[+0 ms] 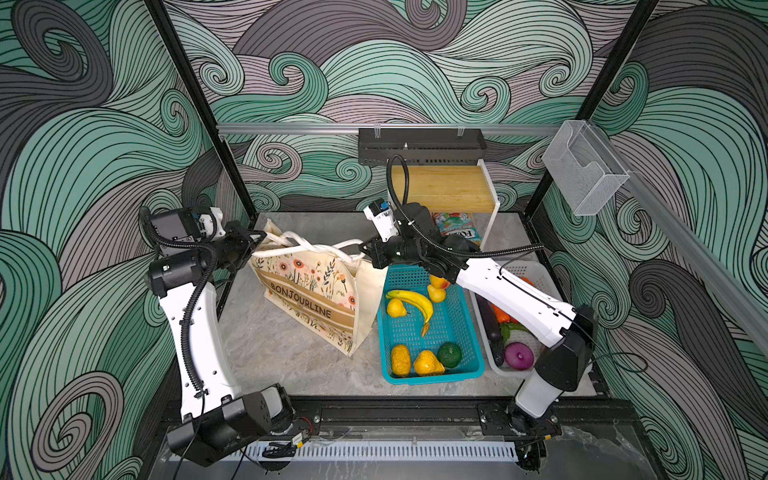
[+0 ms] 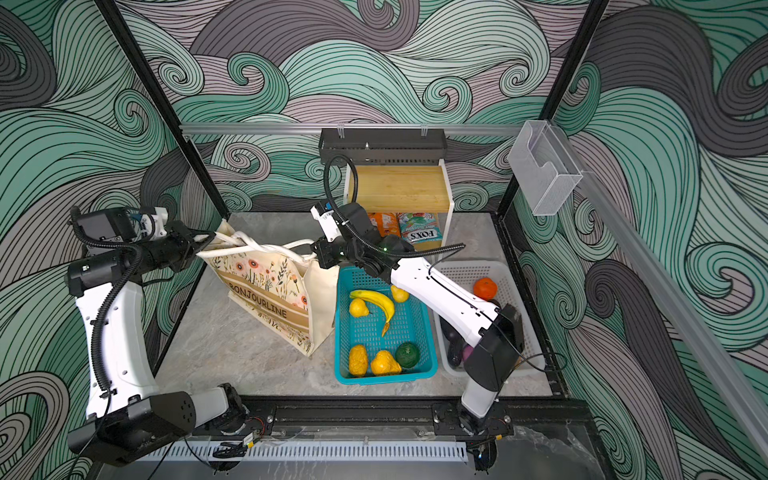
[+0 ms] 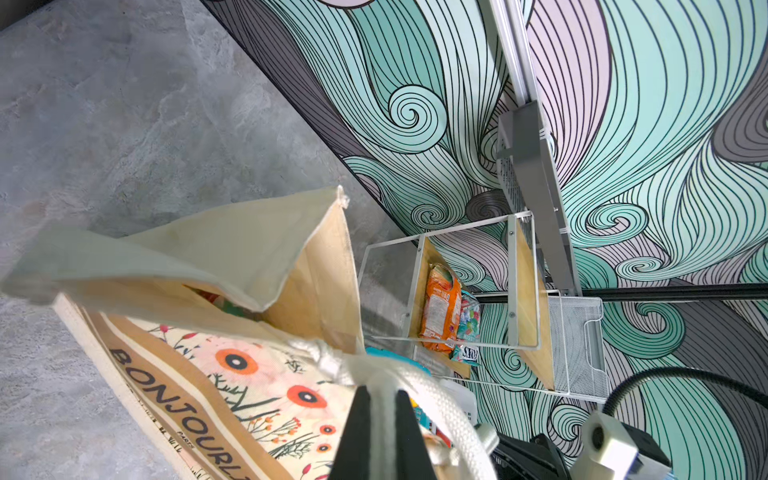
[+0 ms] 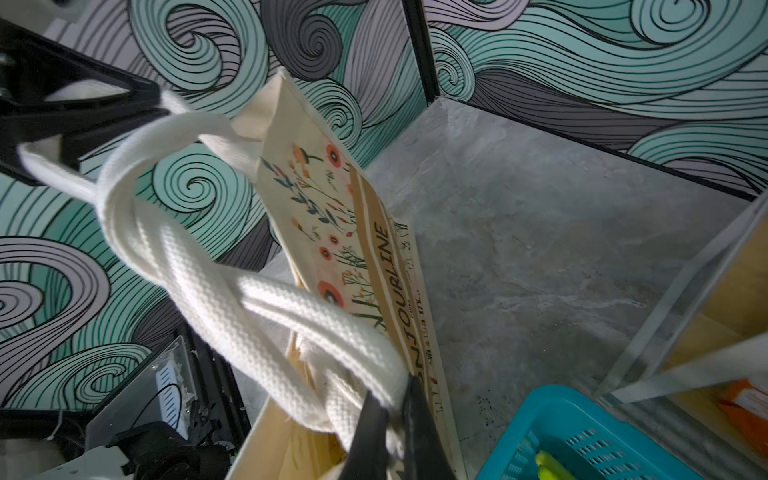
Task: Place the food into the grocery bag and tie it
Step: 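Pull both handles apart to tighten the knot above the tote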
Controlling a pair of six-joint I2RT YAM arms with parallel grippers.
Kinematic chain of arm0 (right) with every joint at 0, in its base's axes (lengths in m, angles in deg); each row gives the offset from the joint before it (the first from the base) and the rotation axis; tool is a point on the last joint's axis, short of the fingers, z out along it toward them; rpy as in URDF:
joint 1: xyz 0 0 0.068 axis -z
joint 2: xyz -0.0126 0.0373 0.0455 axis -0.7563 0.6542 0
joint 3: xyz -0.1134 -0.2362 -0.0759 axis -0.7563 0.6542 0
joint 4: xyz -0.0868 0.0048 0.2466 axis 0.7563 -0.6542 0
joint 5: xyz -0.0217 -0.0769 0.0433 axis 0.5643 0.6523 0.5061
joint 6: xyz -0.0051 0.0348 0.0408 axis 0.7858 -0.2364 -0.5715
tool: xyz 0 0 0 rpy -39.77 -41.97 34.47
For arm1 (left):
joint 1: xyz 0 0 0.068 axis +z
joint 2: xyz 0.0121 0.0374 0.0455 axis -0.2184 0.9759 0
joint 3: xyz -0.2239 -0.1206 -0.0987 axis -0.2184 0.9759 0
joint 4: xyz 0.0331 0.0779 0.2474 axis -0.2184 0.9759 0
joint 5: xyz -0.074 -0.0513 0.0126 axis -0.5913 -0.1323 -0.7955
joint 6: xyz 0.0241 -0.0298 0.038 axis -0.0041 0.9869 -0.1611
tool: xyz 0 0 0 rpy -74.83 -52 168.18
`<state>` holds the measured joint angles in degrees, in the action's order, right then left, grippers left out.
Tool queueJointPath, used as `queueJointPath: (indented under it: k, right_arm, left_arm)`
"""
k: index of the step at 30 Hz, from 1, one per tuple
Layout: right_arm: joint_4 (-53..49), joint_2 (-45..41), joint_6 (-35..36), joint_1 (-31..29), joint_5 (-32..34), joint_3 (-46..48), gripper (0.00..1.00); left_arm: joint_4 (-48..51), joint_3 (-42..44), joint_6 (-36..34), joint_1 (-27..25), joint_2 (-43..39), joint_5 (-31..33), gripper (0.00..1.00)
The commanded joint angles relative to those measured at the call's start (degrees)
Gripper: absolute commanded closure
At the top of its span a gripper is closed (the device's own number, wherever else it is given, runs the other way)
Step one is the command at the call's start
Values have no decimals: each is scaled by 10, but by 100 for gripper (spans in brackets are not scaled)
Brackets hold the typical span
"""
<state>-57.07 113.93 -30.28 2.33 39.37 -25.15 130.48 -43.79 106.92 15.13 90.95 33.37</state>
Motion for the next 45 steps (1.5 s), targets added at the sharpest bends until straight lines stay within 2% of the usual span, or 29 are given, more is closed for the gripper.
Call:
queueJointPath:
  k: [1, 7, 14, 16, 20, 22, 24, 29, 36, 45]
  right_arm:
    - [-79, -42, 6, 39, 154, 32, 100]
    - [-85, -67, 26, 46, 256, 78, 100]
    - [-81, -58, 39, 63, 272, 91, 100]
    - [-55, -58, 40, 63, 255, 110, 100]
    - [25, -47, 24, 51, 171, 145, 100]
    - [35, -34, 36, 28, 183, 133, 100]
    - [33, -11, 56, 9, 215, 100, 100]
    - [-29, 50, 75, 19, 251, -25, 100]
    - [-38, 121, 80, 35, 212, -130, 100]
    - [-74, 201, 98, 37, 223, -268, 100]
  left_arm:
    - [-98, 1, 5, 35, -16, 46, 100]
    - [-97, 22, -12, 40, -24, 94, 100]
    - [-102, 29, -6, 69, -28, 89, 100]
    - [-111, 29, 5, 84, -25, 73, 100]
    - [-135, 27, 23, 94, -13, 63, 100]
    - [-137, 16, 28, 96, -7, 61, 100]
    - [-139, 6, 37, 99, -6, 54, 100]
    - [-167, 14, 67, 122, -13, 21, 100]
    - [-240, 97, 107, 129, -26, -2, 100]
    - [-268, 161, 114, 126, -37, -25, 100]
